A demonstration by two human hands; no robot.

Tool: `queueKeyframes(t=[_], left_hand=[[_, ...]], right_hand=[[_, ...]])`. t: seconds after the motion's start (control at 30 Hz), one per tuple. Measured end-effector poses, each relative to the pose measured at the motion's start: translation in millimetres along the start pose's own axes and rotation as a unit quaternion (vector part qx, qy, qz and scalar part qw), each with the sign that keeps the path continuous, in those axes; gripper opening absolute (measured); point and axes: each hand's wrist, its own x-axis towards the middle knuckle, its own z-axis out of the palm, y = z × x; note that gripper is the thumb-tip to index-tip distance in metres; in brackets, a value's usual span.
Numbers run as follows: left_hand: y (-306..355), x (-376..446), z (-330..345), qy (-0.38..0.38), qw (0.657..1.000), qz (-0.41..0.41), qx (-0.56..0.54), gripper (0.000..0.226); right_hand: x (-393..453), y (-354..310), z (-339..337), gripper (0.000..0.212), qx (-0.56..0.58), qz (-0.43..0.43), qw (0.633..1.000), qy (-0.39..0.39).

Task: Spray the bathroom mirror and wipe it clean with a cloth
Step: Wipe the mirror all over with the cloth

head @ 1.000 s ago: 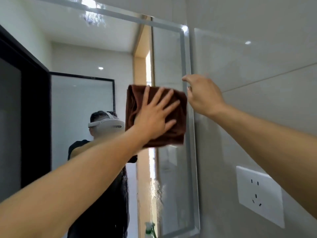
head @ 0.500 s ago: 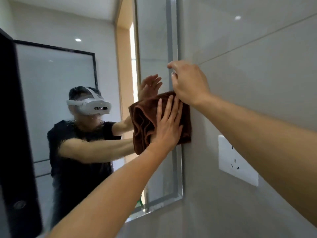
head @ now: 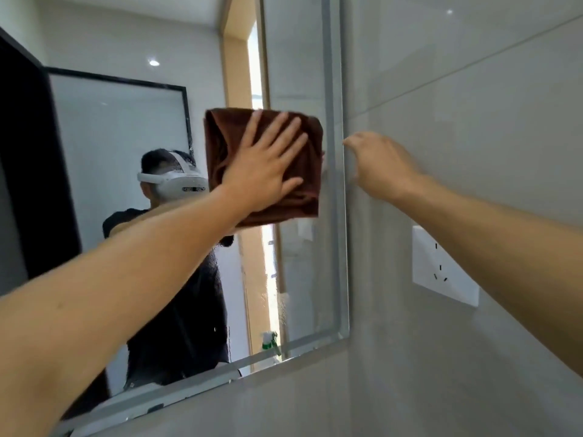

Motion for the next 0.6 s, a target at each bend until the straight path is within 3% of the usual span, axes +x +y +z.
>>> queueKeyframes(t=[0.13,0.3,0.43,0.6], left_hand=[[-14,20,-11,0.002,0.992,-0.117,0.036,0.077],[59,-11,9,0.033,0.98,-0.186,-0.062,0.075],[135,-73,36,0.023,0.989,-0.079,-0.125,0.074],[175,-145,62,-0.064,0.982,0.118,-0.132,0.069]], right_hand=[[3,6,-5,0.043,0.006,0.012,1.0,0.012],[4,2,0,0.043,0.041,0.018,0.998,0.039],[-3,-5,6,0.048,0.065,-0.002,0.997,0.041],[-19,-17,12,0.047,0.096,-0.003,0.995,0.037]])
